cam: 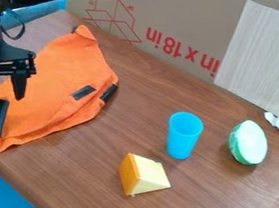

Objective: Move the cloth toward the three figures on the table

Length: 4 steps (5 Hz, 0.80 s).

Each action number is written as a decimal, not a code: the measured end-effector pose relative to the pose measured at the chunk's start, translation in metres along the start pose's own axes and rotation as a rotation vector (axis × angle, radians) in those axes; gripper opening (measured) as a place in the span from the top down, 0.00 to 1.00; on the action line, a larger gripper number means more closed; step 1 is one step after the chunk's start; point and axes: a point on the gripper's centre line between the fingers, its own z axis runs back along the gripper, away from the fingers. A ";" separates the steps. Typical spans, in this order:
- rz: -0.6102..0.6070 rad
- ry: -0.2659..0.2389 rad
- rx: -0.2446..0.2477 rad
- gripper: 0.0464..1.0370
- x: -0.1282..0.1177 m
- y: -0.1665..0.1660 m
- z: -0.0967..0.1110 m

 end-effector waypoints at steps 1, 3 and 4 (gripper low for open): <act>0.006 0.020 0.006 0.04 -0.002 0.000 -0.005; 0.038 0.003 0.020 0.04 0.017 -0.007 -0.016; 0.062 -0.009 0.024 0.04 0.030 -0.013 -0.020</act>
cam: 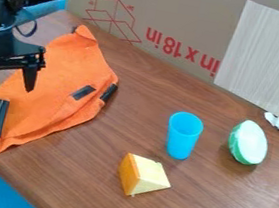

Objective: Move the cloth toward the three figures on the table

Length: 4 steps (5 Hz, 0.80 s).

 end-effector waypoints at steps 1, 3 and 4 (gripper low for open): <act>0.010 -0.016 -0.007 0.04 0.011 -0.006 0.000; 0.000 -0.063 -0.007 0.04 0.020 -0.014 -0.022; 0.012 -0.063 -0.004 0.04 0.023 -0.017 -0.036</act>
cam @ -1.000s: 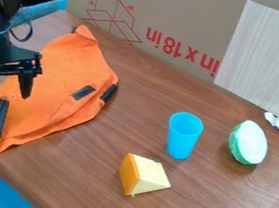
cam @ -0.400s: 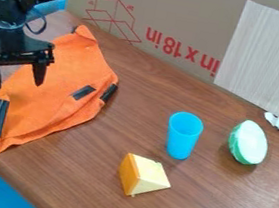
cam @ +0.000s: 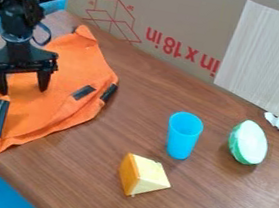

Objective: Move the cloth toward the three figures on the table

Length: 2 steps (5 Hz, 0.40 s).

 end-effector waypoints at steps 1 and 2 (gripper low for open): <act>0.019 -0.013 0.012 0.04 0.007 -0.001 -0.006; 0.038 -0.024 0.029 0.04 0.015 -0.008 -0.011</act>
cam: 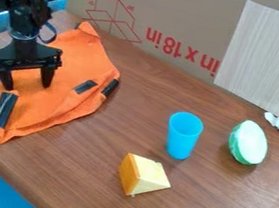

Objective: Move the cloth toward the three figures on the table

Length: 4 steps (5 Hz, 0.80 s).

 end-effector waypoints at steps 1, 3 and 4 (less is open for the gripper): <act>0.030 0.040 0.024 0.04 -0.002 -0.005 -0.003; 0.095 0.090 0.020 0.04 -0.016 -0.016 -0.001; 0.105 0.085 0.008 0.04 -0.023 -0.024 0.001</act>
